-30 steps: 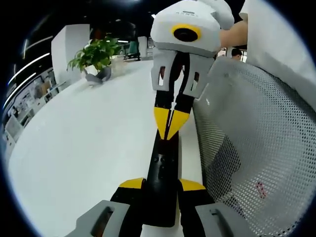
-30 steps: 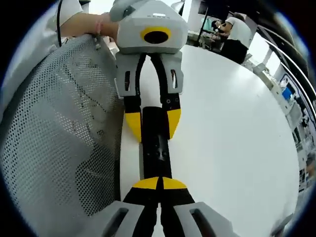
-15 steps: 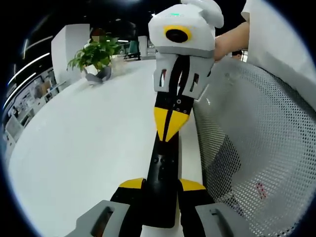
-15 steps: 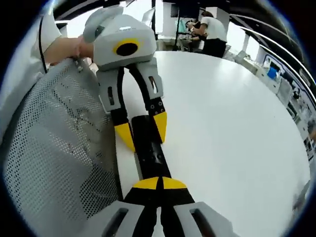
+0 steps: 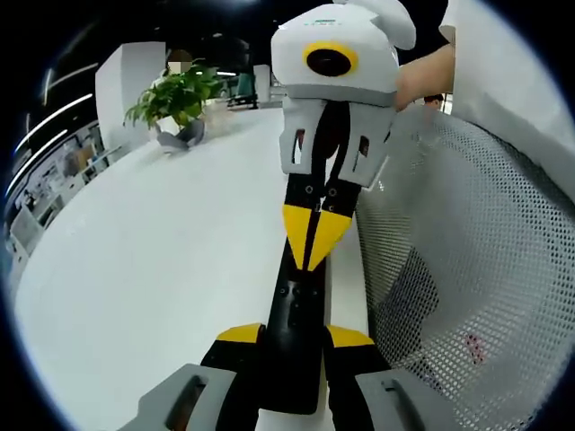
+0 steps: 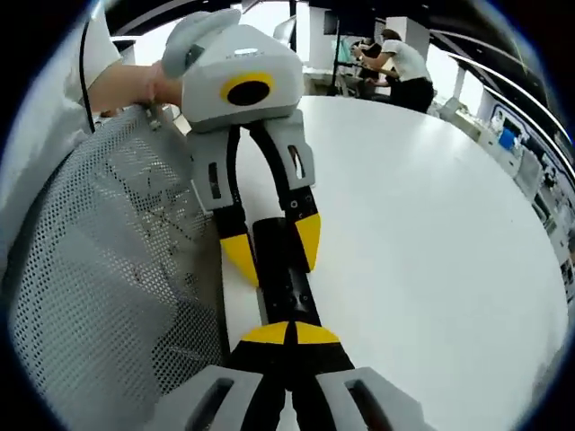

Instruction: Press the specified remote control buttons in sequence, fully releasing each button before pressing the next.

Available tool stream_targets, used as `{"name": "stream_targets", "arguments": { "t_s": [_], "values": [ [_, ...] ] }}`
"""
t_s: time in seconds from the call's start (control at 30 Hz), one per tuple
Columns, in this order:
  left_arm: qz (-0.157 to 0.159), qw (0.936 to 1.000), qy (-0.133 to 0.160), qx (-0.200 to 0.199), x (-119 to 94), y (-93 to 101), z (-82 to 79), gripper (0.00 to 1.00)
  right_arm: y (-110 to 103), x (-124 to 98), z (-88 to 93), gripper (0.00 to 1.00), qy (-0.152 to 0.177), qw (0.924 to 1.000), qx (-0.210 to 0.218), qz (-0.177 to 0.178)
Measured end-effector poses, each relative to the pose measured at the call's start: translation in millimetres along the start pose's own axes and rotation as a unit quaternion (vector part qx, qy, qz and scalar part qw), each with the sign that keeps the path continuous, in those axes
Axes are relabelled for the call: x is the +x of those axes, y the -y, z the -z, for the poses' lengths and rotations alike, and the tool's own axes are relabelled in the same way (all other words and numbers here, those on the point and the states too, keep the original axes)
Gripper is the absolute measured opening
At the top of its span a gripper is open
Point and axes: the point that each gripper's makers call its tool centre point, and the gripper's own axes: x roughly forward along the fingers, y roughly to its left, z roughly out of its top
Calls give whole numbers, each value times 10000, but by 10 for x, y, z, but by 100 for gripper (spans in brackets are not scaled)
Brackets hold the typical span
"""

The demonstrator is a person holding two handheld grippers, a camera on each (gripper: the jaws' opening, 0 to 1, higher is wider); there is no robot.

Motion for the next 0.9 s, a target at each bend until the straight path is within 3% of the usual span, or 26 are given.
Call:
{"name": "stream_targets", "arguments": {
  "t_s": [0.3,0.53,0.9],
  "values": [
    [-90,9999,-143,-31,-9,11,3,26,-1,25,-12,0,-490,9982,332,-99],
    [-166,9997,-118,-97,-20,21,8,26,-24,-7,-7,0,100,9994,334,-86],
    [-220,9996,-71,-162,-30,33,9,26,-67,23,-67,0,134,9998,-100,-82]
  ]
}}
